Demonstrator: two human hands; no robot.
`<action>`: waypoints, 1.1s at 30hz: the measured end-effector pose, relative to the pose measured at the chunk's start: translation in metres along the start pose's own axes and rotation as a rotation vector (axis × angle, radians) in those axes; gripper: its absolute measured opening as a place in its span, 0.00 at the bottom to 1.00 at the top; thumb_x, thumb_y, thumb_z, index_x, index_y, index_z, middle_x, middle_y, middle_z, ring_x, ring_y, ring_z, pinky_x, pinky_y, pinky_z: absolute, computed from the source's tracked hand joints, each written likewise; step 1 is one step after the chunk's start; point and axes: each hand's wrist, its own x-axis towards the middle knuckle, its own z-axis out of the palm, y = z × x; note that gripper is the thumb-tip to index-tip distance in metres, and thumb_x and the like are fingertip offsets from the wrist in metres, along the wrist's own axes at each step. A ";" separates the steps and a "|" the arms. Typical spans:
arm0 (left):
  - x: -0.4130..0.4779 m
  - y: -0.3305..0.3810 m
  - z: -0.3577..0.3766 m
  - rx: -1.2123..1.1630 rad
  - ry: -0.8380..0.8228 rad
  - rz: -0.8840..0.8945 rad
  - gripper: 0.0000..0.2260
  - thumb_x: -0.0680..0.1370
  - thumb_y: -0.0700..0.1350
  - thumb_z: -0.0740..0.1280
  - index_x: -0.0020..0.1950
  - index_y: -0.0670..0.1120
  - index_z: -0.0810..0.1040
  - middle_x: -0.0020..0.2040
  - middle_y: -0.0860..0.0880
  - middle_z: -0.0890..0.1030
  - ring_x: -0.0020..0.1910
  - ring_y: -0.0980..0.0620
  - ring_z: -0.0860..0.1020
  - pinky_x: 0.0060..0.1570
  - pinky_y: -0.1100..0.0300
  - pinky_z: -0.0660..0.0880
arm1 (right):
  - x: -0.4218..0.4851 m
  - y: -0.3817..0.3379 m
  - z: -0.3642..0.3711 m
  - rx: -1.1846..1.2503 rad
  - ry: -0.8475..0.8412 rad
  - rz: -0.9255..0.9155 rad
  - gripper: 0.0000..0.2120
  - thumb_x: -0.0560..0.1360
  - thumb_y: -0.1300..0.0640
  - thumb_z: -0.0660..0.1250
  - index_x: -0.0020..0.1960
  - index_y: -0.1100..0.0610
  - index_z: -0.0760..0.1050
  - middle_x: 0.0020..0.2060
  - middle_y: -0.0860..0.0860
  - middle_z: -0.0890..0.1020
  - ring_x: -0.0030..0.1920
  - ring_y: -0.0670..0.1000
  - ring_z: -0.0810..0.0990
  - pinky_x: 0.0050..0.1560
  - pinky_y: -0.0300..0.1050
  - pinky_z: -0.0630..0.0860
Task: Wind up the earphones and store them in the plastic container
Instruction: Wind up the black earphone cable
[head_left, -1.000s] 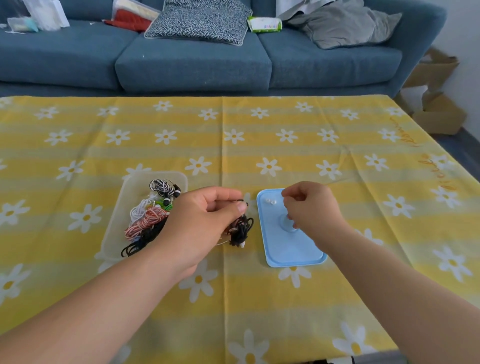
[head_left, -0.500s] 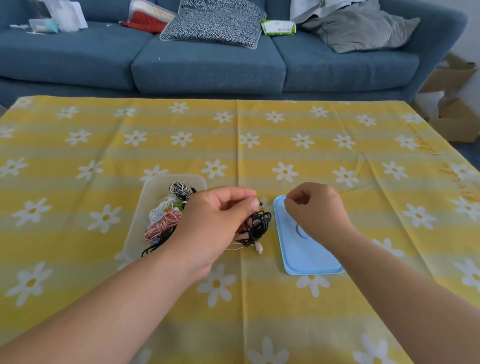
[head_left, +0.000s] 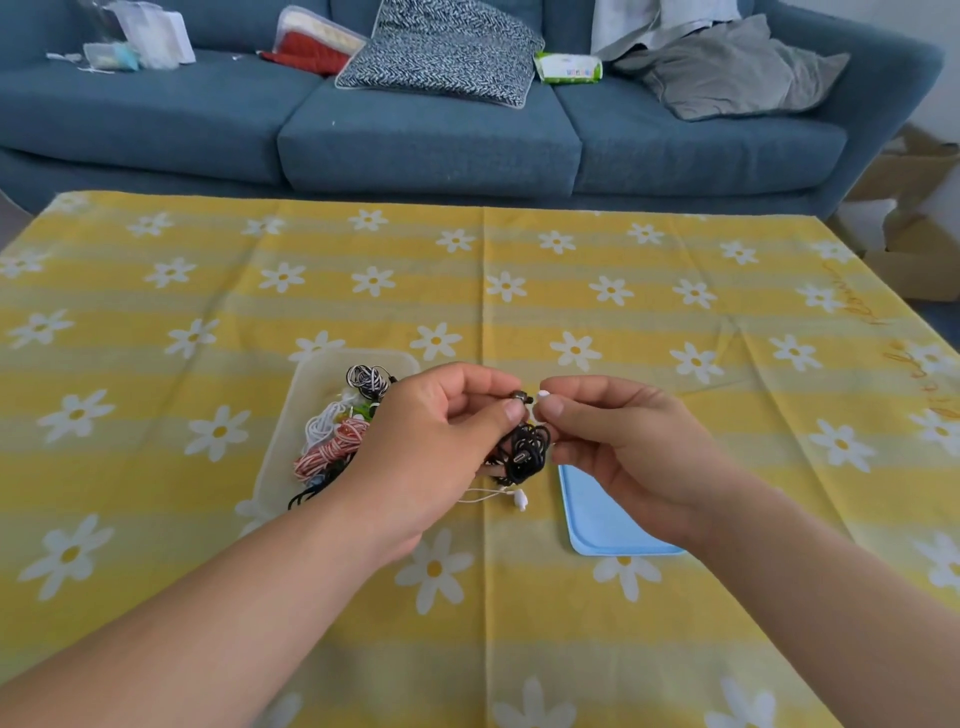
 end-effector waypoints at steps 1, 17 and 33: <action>0.000 0.000 0.000 0.004 -0.005 0.010 0.06 0.78 0.37 0.72 0.51 0.47 0.84 0.42 0.49 0.88 0.41 0.53 0.86 0.38 0.64 0.80 | 0.000 -0.001 0.000 0.010 -0.013 0.003 0.13 0.67 0.65 0.75 0.52 0.65 0.82 0.37 0.57 0.85 0.36 0.52 0.84 0.37 0.43 0.79; 0.001 0.004 -0.004 -0.042 -0.056 0.091 0.07 0.78 0.36 0.71 0.52 0.47 0.84 0.39 0.54 0.85 0.41 0.54 0.84 0.40 0.62 0.80 | 0.002 0.003 0.005 0.046 -0.090 0.012 0.04 0.72 0.60 0.72 0.45 0.59 0.85 0.43 0.58 0.86 0.41 0.54 0.82 0.43 0.47 0.74; 0.000 0.005 -0.004 -0.059 -0.083 0.090 0.06 0.79 0.35 0.71 0.52 0.45 0.84 0.39 0.52 0.86 0.39 0.56 0.84 0.36 0.63 0.79 | 0.006 0.006 0.001 0.083 -0.142 -0.028 0.05 0.73 0.62 0.71 0.47 0.63 0.82 0.39 0.57 0.84 0.37 0.51 0.81 0.38 0.41 0.79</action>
